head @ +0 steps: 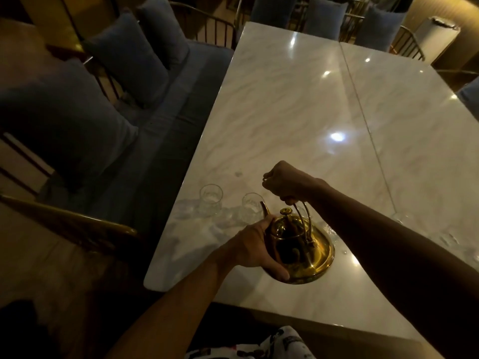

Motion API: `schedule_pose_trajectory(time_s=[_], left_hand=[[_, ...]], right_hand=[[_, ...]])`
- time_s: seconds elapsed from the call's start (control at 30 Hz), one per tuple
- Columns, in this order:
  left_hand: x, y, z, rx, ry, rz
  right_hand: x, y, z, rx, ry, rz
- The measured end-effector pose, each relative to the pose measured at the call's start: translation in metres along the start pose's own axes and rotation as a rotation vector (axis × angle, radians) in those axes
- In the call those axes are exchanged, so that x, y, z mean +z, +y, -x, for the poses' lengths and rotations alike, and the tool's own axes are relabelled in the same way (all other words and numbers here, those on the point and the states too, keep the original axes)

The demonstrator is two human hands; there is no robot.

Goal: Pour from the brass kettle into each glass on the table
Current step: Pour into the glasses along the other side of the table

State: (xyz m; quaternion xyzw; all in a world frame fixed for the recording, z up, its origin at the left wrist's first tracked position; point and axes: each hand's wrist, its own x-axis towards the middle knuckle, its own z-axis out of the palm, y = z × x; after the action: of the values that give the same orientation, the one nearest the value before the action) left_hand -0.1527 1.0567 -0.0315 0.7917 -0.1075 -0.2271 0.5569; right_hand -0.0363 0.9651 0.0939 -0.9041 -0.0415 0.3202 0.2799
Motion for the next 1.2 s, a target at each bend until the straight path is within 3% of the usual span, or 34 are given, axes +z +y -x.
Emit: schedule_pose_trajectory(time_s=[0.73,1.2], left_hand=[[-0.014,0.006,-0.007,-0.159,-0.013,0.057],[-0.019,0.011,-0.007,-0.152,-0.007,0.098]], right_hand=[[0.0,-0.023,-0.033,0.077,-0.055,0.158],[-0.001,-0.034,-0.037,0.109,-0.065,0.233]])
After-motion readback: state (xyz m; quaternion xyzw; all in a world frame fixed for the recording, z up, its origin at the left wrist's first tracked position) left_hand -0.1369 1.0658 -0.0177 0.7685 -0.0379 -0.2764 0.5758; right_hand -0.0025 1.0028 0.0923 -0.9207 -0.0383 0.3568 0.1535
